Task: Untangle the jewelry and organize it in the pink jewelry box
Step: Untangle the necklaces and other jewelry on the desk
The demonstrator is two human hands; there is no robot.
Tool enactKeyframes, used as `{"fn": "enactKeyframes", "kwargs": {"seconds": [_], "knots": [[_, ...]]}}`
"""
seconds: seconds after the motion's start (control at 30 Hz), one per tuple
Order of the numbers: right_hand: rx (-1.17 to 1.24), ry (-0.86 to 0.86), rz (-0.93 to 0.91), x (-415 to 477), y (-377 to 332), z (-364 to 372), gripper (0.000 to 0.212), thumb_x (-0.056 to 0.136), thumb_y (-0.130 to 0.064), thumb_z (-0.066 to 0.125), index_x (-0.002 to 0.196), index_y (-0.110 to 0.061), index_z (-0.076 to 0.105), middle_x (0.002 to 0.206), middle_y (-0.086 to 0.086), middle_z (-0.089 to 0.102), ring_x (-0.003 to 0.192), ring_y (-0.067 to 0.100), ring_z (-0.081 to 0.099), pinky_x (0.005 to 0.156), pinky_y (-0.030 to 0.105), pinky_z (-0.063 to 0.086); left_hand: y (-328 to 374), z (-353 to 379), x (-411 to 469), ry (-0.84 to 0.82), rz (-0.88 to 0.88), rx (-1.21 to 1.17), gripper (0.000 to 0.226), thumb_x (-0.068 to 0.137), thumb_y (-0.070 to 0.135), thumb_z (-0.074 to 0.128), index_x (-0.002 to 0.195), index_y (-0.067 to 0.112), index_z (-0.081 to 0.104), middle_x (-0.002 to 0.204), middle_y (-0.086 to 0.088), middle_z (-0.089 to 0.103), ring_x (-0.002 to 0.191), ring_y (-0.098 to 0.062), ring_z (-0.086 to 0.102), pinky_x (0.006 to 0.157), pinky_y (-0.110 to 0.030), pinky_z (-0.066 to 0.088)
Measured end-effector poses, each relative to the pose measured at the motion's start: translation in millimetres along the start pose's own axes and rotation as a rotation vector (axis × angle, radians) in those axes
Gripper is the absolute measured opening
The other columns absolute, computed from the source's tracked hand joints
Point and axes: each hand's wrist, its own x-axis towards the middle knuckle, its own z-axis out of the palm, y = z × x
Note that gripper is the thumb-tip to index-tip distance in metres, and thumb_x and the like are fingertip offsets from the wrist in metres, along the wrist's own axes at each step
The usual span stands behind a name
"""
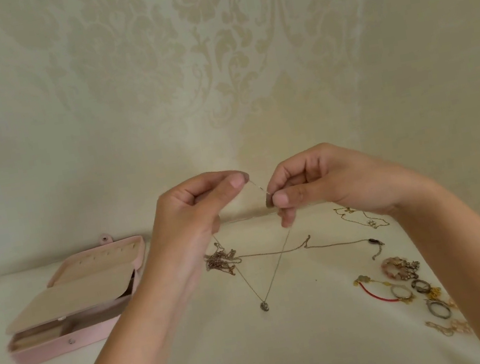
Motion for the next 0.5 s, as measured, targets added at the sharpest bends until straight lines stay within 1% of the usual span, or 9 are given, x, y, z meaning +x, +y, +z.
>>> {"fn": "enactKeyframes", "kwargs": {"seconds": [0.07,0.13,0.2,0.27,0.33,0.37,0.43,0.47,0.5], "knots": [[-0.021,-0.138,0.084,0,3,3,0.015,0.082,-0.017,0.064,0.091,-0.005,0.067,0.068,0.007,0.067,0.069,0.016,0.068,0.075,0.021,0.05,5,-11,0,0.013,-0.046,-0.019,0.013,0.06,0.031,0.073,0.067,0.02,0.075,0.057,0.009,0.048,0.046,-0.004,0.027,0.042,-0.014,0.024],[-0.078,-0.279,0.144,0,6,6,0.011,0.086,-0.015,0.063,0.091,-0.006,0.068,0.067,0.006,0.066,0.069,0.015,0.067,0.076,0.022,0.049,9,-27,-1,0.009,-0.105,-0.009,0.006,0.063,0.023,0.078,0.065,0.019,0.074,0.053,0.011,0.04,0.043,-0.003,0.025,0.038,-0.012,0.023],[-0.073,-0.36,0.146,1,6,11,0.009,0.089,-0.008,0.059,0.089,-0.007,0.068,0.065,0.005,0.066,0.067,0.015,0.066,0.078,0.024,0.049,11,-49,-2,-0.03,-0.176,0.037,0.004,0.065,0.023,0.074,0.065,0.019,0.074,0.047,0.013,0.03,0.039,-0.003,0.022,0.037,-0.015,0.016],[-0.002,-0.417,0.119,3,4,18,0.011,0.09,-0.003,0.056,0.088,-0.006,0.066,0.064,0.004,0.065,0.064,0.017,0.066,0.078,0.027,0.051,11,-70,-4,-0.061,-0.243,0.079,0.007,0.063,0.025,0.074,0.067,0.019,0.074,0.049,0.012,0.024,0.038,-0.003,0.019,0.039,-0.02,0.01],[0.079,-0.486,0.101,6,5,26,0.011,0.09,0.0,0.055,0.088,-0.006,0.065,0.064,0.002,0.065,0.064,0.019,0.066,0.081,0.033,0.052,9,-88,-5,-0.089,-0.32,0.086,0.005,0.062,0.02,0.077,0.065,0.019,0.073,0.053,0.009,0.023,0.037,-0.001,0.019,0.035,-0.014,0.011],[0.114,-0.519,0.099,8,8,30,0.011,0.089,0.0,0.055,0.088,-0.006,0.064,0.065,0.001,0.065,0.065,0.018,0.066,0.084,0.035,0.052,7,-96,-6,-0.12,-0.362,0.085,0.012,0.057,0.022,0.081,0.064,0.019,0.072,0.053,0.008,0.024,0.037,0.0,0.02,0.033,-0.011,0.013],[0.18,-0.567,0.122,15,17,40,0.012,0.088,-0.002,0.053,0.088,-0.008,0.064,0.066,-0.001,0.065,0.066,0.017,0.067,0.086,0.038,0.052,1,-106,-8,-0.208,-0.427,0.102,0.037,0.043,0.039,0.089,0.067,0.018,0.07,0.054,0.008,0.027,0.037,0.001,0.021,0.031,-0.008,0.017],[0.209,-0.576,0.15,19,23,46,0.012,0.088,-0.003,0.053,0.088,-0.009,0.064,0.066,-0.001,0.064,0.066,0.017,0.067,0.085,0.036,0.053,-4,-111,-8,-0.231,-0.459,0.123,0.049,0.036,0.046,0.091,0.069,0.017,0.069,0.054,0.008,0.028,0.037,0.001,0.022,0.031,-0.008,0.018],[0.236,-0.572,0.187,23,30,52,0.011,0.089,-0.004,0.054,0.088,-0.009,0.064,0.067,0.0,0.064,0.066,0.017,0.067,0.082,0.033,0.054,-9,-114,-8,-0.232,-0.494,0.145,0.055,0.032,0.049,0.091,0.071,0.016,0.07,0.055,0.008,0.028,0.038,0.0,0.022,0.031,-0.008,0.018]]}}
